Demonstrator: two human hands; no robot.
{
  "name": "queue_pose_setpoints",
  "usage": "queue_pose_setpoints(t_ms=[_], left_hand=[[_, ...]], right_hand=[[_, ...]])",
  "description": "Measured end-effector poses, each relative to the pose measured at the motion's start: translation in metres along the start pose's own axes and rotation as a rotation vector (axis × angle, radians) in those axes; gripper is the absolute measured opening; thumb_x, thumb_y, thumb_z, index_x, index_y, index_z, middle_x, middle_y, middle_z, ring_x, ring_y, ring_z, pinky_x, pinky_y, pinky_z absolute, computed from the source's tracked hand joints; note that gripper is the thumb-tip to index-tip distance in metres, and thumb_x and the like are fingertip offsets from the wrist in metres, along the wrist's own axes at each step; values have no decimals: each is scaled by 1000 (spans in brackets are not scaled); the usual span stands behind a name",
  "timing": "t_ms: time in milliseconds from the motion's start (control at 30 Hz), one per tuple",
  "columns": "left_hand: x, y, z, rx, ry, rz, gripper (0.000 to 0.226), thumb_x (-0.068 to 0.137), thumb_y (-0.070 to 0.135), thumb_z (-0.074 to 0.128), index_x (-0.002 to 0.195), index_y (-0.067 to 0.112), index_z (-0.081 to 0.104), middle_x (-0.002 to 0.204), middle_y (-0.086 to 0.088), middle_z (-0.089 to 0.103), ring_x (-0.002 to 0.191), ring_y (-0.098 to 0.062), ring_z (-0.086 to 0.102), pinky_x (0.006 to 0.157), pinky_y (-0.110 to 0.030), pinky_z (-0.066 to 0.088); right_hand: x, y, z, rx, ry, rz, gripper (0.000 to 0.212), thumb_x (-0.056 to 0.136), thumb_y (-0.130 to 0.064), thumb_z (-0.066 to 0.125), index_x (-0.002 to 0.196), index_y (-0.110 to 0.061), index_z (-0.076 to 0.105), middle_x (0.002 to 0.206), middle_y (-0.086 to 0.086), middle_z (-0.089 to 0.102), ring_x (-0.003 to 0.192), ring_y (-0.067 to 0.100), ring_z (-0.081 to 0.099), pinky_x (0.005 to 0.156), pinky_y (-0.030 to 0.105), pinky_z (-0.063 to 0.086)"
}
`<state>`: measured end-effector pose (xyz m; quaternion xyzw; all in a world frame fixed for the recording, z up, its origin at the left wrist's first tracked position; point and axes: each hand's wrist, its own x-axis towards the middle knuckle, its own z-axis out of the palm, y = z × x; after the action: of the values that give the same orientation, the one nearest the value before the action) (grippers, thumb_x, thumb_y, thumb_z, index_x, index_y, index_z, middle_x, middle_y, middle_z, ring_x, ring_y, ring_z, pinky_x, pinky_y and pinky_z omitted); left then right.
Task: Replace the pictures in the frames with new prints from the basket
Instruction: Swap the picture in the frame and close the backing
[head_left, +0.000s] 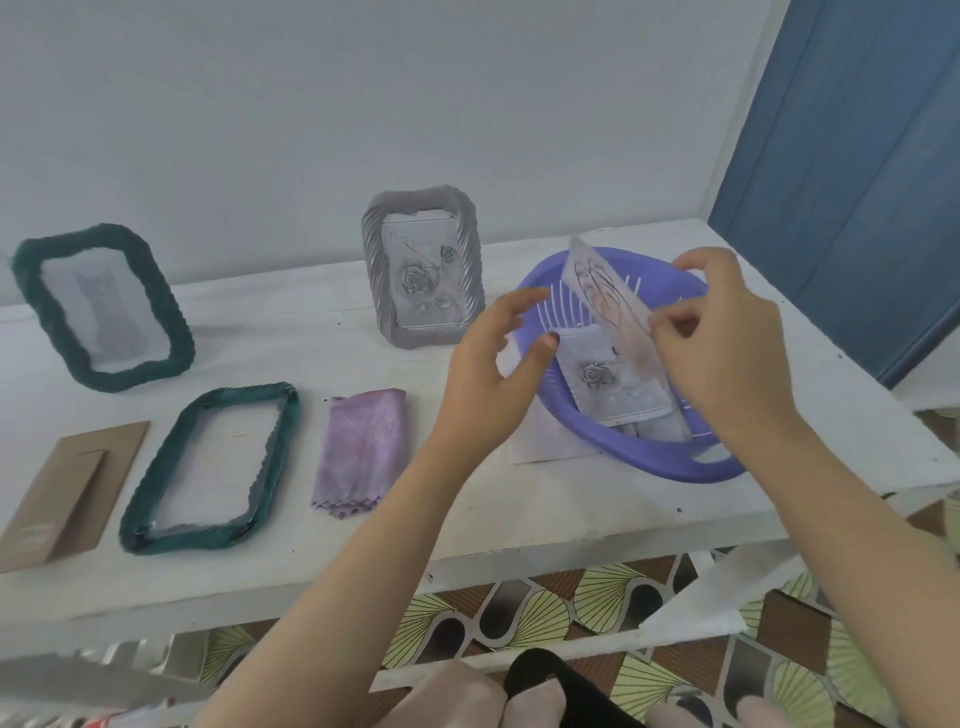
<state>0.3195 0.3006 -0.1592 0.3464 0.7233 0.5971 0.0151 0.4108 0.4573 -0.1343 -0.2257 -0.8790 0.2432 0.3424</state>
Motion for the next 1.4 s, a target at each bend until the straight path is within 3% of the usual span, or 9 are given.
queue_pose_setpoints(t_ms=[100,200,367,533,667,800,1000,1133,1400], left_hand=[[3,23,-7,-259,-127,-165,28,95,18,49,112,40,53,119,8,57,107,-15,60,89,-32,53],[3,31,-19,-334,-83,-255,21,94,17,50,110,28,59,98,5,60,90,-16,66,82,-35,56],[-5,15,-53,-290,193,-331,23,83,-8,54,93,11,64,68,1,53,62,-11,59,64,-27,56],[-22,-8,-108,-267,279,-375,28,84,-9,53,90,15,66,83,-3,62,66,-7,62,61,-22,51],[-39,-25,-162,-227,265,-409,30,84,-9,53,91,17,67,85,-3,61,64,-4,59,55,-17,46],[-55,-41,-212,-156,193,-475,31,84,-6,56,90,21,69,88,-2,65,74,-12,63,66,-27,52],[-70,-70,-265,131,246,-558,22,80,4,66,83,26,68,89,9,66,71,-4,64,67,-17,46],[-74,-83,-287,322,249,-569,15,79,11,70,80,25,68,83,10,65,76,-1,61,66,-10,41],[-71,-110,-312,373,165,-574,16,81,13,67,81,29,66,81,10,62,76,-6,58,65,-20,44]], right_hand=[[-15,-27,3,143,-19,-100,37,85,-16,62,118,-16,46,74,-12,63,68,12,59,60,15,40],[-29,-50,16,185,-67,-180,35,86,-20,63,117,-18,47,80,-14,65,67,4,57,60,6,39],[-42,-76,44,336,-243,-238,39,83,-26,67,116,-22,48,86,-11,71,87,5,65,77,25,51],[-51,-101,83,507,-189,-154,36,83,-41,58,113,-22,53,113,-25,53,108,-9,48,94,16,37],[-51,-122,117,738,-276,141,31,84,-17,64,108,-33,51,107,-13,61,91,7,61,80,20,48],[-57,-145,147,963,-381,319,39,78,3,66,98,-30,57,87,7,67,74,10,65,68,26,53],[-77,-182,193,881,-487,292,26,76,7,66,78,-18,65,78,1,65,63,6,60,62,20,53],[-87,-197,222,740,-498,298,23,78,-1,67,76,-25,66,81,0,67,69,11,61,72,25,54],[-96,-215,248,537,-475,231,15,82,-5,64,85,-20,66,80,-10,64,63,-4,56,62,3,43]])
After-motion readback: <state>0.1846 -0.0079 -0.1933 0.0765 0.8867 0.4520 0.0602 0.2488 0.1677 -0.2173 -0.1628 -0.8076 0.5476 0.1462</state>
